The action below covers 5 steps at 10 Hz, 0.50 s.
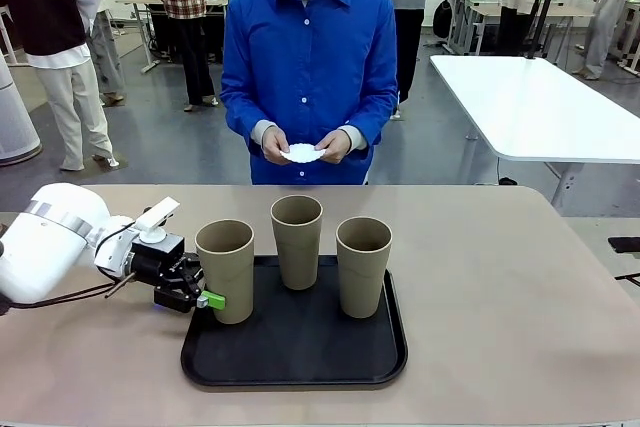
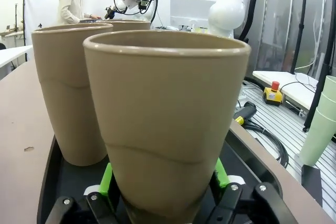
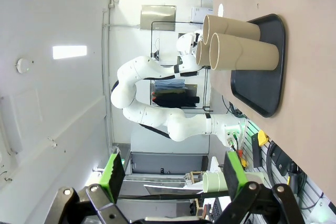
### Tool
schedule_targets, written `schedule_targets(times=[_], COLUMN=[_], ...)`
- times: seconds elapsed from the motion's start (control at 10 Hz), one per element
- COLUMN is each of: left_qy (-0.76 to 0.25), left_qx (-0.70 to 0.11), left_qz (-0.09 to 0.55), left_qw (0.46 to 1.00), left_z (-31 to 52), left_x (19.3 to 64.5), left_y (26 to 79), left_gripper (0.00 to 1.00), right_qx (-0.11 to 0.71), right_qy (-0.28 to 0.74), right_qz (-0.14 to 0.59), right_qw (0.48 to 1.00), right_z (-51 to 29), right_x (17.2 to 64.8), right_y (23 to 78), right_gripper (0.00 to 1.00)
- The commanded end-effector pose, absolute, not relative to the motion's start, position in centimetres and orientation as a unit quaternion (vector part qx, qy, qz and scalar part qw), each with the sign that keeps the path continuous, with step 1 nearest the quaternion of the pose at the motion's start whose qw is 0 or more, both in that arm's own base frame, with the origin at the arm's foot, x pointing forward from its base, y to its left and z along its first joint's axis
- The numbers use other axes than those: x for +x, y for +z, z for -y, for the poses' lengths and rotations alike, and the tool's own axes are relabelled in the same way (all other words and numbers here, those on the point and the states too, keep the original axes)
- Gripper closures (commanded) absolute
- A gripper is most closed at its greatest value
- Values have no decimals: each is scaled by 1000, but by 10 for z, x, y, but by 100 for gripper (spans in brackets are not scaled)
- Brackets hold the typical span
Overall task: Place coasters on the table and set cups on them.
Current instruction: Pick up one Reusable plastic cup and place it on a coaster set by the human.
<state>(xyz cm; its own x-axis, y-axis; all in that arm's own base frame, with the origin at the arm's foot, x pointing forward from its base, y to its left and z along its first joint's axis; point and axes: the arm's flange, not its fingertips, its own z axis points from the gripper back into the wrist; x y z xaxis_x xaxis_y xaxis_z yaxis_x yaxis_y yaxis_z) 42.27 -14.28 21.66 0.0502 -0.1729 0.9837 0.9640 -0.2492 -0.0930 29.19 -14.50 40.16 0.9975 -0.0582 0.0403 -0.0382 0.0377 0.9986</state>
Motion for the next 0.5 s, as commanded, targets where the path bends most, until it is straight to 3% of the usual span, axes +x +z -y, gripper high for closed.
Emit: schedule_targets(times=[0.0,0.1,0.2,0.3,0.4], left_qy=[-597,-601,-604,-602,-595], left_qx=[-532,-530,-523,-515,-527], left_qz=[375,374,371,368,389], left_qw=[470,467,473,486,467], left_z=[142,141,142,141,138], left_x=[420,418,413,401,392], left_y=[215,218,225,249,288], left_gripper=[100,100,76,76,76], right_qx=[698,698,698,698,698], right_qy=[-6,-6,-6,-6,-6], right_qz=[37,37,37,37,37], right_qw=[716,716,716,716,716], right_z=[145,145,145,145,145], right_x=[293,293,293,293,293], right_y=[402,402,402,402,402], right_gripper=[0,0,0,0,0])
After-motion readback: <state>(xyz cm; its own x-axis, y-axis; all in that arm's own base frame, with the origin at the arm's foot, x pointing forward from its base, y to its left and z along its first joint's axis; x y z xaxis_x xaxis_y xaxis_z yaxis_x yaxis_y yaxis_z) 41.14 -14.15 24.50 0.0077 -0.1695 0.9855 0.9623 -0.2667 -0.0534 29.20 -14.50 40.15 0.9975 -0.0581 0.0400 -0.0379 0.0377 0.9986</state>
